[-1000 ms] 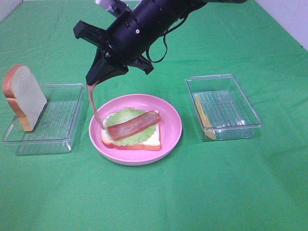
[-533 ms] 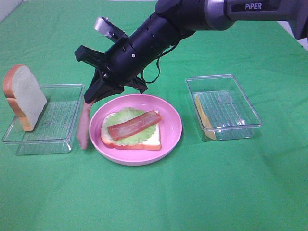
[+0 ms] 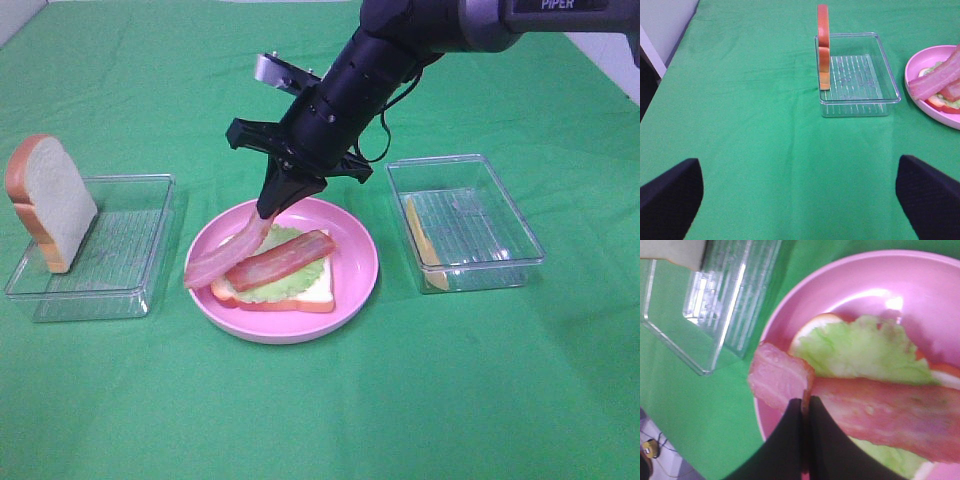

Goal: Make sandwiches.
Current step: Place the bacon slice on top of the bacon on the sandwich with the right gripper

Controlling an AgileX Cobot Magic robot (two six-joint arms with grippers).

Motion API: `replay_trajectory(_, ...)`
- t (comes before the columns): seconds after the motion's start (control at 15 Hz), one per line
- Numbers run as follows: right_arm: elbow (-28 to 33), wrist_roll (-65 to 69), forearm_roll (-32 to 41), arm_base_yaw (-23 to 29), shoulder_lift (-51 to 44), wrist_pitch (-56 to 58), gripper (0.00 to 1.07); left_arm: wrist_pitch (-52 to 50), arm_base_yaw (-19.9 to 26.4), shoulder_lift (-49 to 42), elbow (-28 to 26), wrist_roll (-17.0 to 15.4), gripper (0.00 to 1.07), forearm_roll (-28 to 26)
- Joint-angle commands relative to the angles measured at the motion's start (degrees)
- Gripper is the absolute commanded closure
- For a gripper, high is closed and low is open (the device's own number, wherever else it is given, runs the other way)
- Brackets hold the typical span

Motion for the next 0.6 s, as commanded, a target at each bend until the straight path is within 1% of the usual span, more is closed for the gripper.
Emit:
replay_trajectory(0.07,0.17,3.55,-7.45,-0.06,-0.40,0.17,1.07,-0.86,-0.29,-0.80,0.17,-0.17,0.08,-0.06)
replay_trajectory(0.47,0.17,4.64,-8.42,-0.06,-0.40,0.29,1.07,-0.86,-0.29,-0.80,0.17,-0.17,0.08,-0.06)
replay_trajectory(0.53,0.17,5.10,-8.42,-0.06,-0.46,0.34,1.04,-0.86,-0.29,-0.80,0.17,-0.17,0.08,-0.06)
replay_trajectory(0.6,-0.17,5.10,-8.42,-0.06,-0.46,0.57,0.91,-0.86,-0.29,-0.80,0.17,-0.17,0.08,-0.06)
